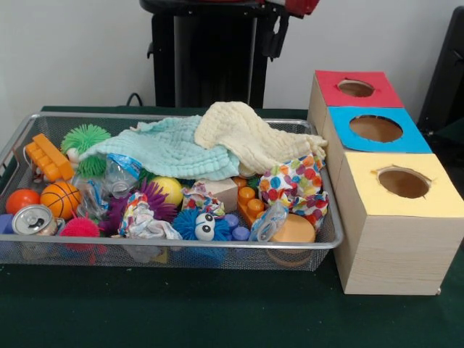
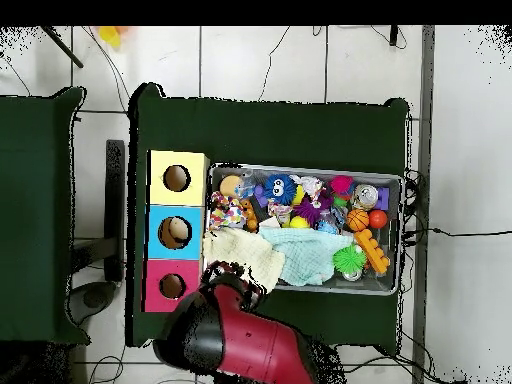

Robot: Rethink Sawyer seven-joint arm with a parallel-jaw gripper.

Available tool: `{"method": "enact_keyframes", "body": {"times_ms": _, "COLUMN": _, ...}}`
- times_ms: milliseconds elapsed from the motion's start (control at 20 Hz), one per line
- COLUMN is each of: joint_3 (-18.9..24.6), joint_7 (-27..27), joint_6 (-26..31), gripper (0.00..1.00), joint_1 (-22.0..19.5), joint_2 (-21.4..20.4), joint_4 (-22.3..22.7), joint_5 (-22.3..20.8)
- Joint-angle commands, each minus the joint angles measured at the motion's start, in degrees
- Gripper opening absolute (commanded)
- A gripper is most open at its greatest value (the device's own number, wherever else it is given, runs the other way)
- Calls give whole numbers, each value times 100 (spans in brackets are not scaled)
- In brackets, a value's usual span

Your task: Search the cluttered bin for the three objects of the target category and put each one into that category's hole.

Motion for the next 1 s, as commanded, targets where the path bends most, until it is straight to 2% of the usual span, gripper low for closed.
{"method": "enact_keyframes", "body": {"times_ms": 50, "joint_3": 1337, "joint_7": -729, "joint_6": -198, "gripper": 0, "joint_1": -850, "joint_2": -110, "joint_4": -457, "joint_5": -699}}
{"method": "enact_keyframes", "body": {"times_ms": 450, "joint_3": 1661, "joint_7": -600, "joint_6": -192, "gripper": 0, "joint_1": -1243, "joint_2": 42, "joint_4": -800, "joint_5": -1193}}
{"method": "enact_keyframes", "body": {"times_ms": 1000, "joint_3": 2226, "joint_7": -545, "joint_6": -343, "gripper": 0, "joint_1": -1828, "joint_2": 564, "joint_4": -1301, "joint_5": -1814}}
